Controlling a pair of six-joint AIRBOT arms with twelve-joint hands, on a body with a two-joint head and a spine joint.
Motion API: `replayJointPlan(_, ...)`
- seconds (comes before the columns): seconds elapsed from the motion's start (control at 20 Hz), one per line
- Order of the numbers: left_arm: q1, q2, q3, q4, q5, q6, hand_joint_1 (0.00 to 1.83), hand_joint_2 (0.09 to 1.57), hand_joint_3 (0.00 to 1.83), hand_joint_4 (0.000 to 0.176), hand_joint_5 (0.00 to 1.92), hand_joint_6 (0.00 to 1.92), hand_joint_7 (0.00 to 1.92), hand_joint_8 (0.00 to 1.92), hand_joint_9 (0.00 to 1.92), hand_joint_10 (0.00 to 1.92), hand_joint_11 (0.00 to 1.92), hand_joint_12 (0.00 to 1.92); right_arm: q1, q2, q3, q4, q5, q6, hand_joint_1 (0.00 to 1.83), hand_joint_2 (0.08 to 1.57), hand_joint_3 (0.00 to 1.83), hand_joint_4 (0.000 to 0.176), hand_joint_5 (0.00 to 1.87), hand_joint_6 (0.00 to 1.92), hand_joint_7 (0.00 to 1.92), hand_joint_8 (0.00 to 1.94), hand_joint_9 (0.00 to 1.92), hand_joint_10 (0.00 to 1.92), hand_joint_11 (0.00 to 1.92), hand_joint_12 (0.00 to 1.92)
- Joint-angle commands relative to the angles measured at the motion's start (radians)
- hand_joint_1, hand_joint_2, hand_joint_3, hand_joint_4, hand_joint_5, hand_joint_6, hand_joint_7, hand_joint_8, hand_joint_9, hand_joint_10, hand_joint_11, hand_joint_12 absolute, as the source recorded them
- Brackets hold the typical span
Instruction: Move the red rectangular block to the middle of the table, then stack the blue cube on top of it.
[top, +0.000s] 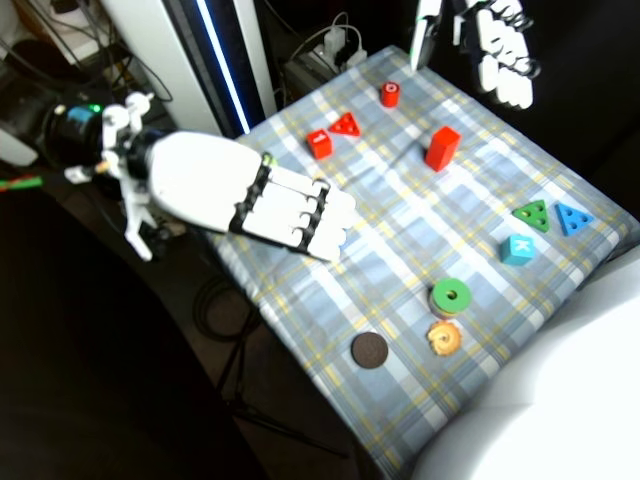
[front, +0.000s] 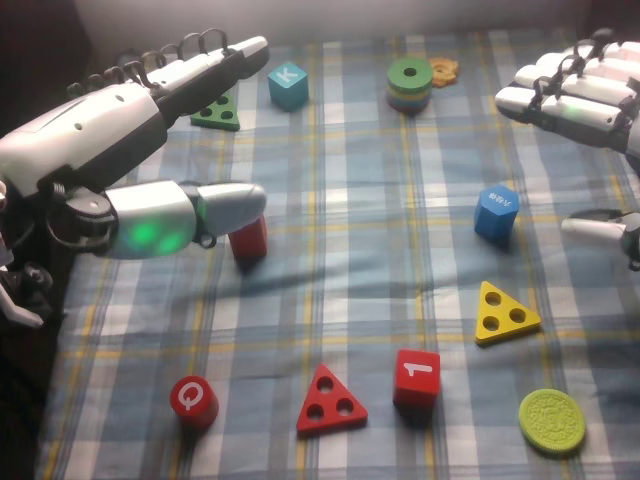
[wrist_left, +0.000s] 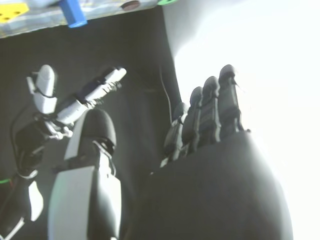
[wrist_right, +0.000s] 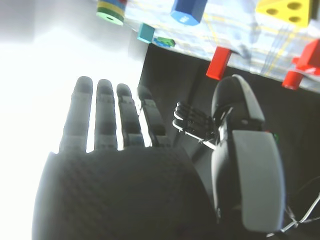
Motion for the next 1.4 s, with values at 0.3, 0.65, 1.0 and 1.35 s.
replayJointPlan(0.3, -0.007, -0.029, 0.026, -0.046, -0.082, 0.007, 0.59, 1.09, 0.00, 0.038, 0.00, 0.00, 0.00, 0.00, 0.00, 0.00, 0.00, 0.00, 0.012, 0.001, 0.000, 0.035, 0.139, -0.009, 0.32, 1.29, 0.01, 0.000, 0.00, 0.00, 0.00, 0.00, 0.00, 0.00, 0.00, 0.00)
replayJointPlan(0.65, -0.007, -0.081, 0.098, -0.137, 0.000, 0.009, 0.78, 0.97, 0.00, 0.044, 0.08, 0.00, 0.15, 0.00, 0.07, 0.00, 0.00, 0.11, 0.007, 0.001, 0.002, 0.050, 0.152, -0.009, 0.25, 1.28, 0.00, 0.000, 0.00, 0.00, 0.00, 0.00, 0.00, 0.00, 0.00, 0.00)
replayJointPlan(1.0, -0.009, -0.135, 0.159, -0.194, 0.067, 0.026, 0.87, 0.99, 0.00, 0.000, 0.25, 0.02, 0.31, 0.01, 0.13, 0.02, 0.00, 0.00, -0.001, 0.000, 0.006, 0.069, 0.164, -0.009, 0.32, 1.29, 0.00, 0.000, 0.00, 0.00, 0.00, 0.00, 0.00, 0.00, 0.00, 0.00)
replayJointPlan(1.35, -0.027, -0.173, 0.199, -0.209, 0.125, 0.037, 0.87, 1.03, 0.00, 0.000, 0.39, 0.01, 0.62, 0.02, 0.29, 0.03, 0.02, 0.03, -0.004, 0.000, 0.007, 0.075, 0.164, -0.009, 0.33, 1.29, 0.00, 0.000, 0.00, 0.00, 0.00, 0.00, 0.00, 0.00, 0.00, 0.00)
